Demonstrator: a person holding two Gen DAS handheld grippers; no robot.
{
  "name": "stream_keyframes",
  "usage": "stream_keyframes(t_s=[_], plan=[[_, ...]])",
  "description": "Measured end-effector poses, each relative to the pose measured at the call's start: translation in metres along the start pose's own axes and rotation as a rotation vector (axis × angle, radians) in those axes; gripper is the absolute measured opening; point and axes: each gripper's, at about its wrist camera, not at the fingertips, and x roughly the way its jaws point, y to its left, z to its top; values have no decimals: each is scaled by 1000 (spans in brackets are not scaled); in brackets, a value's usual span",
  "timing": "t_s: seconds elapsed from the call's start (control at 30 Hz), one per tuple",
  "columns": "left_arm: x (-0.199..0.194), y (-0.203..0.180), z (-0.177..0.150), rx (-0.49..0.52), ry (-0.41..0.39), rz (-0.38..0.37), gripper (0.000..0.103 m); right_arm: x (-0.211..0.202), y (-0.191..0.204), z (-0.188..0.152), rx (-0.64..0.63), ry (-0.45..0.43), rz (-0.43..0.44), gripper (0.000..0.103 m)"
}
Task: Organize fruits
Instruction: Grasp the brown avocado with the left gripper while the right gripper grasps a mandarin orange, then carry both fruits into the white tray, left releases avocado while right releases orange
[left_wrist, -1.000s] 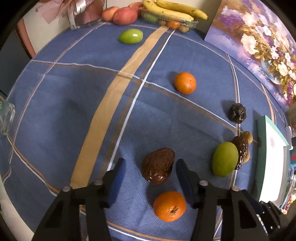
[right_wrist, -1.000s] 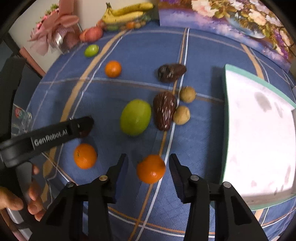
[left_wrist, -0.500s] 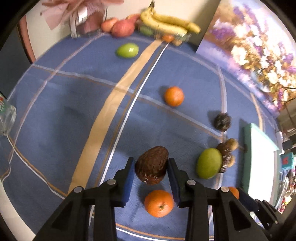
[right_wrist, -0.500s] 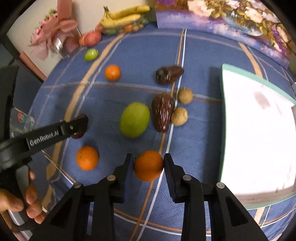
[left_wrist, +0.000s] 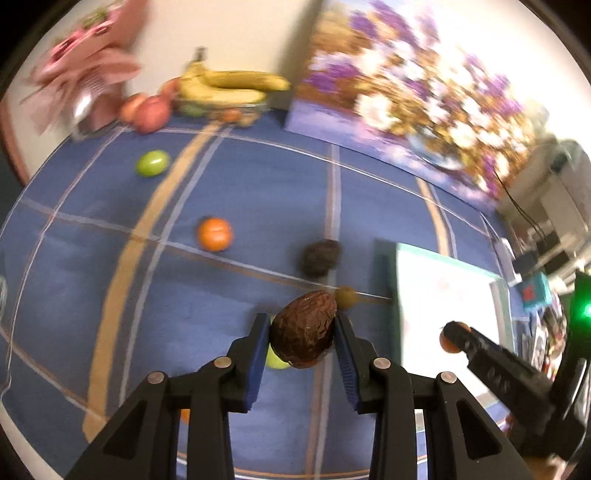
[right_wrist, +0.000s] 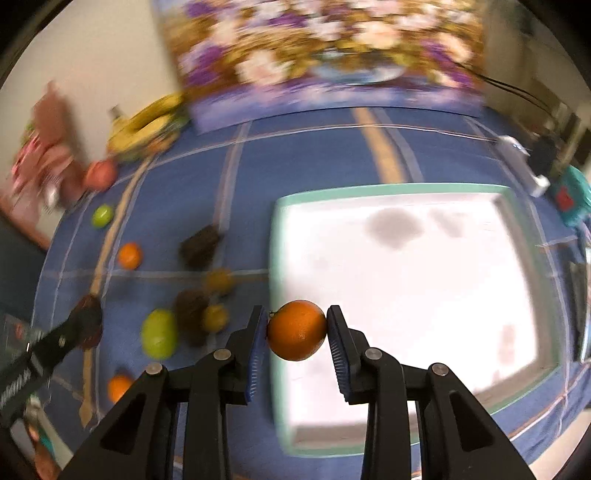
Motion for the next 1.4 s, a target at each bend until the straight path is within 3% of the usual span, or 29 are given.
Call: stream_keyframes(t_s=[0.33,0.6,0.93,1.17,1.4], plan=[[23,-95,0,208,45,-40,38,-6,-76,21,159,-23,-79,35],[59,-140,1,320,95,-30,38,-9,-116,39,213,-45,-129,35],[94,-167,-4,385,127,-28,38,-1,-144,52,263,-41,-173,35],[122,-174,-22,424,190,-10,38,23,-152,45,264,27,-219,35],[126,-174,-26,431,192,-2,38,39,-159,37,269,84,-244,35]])
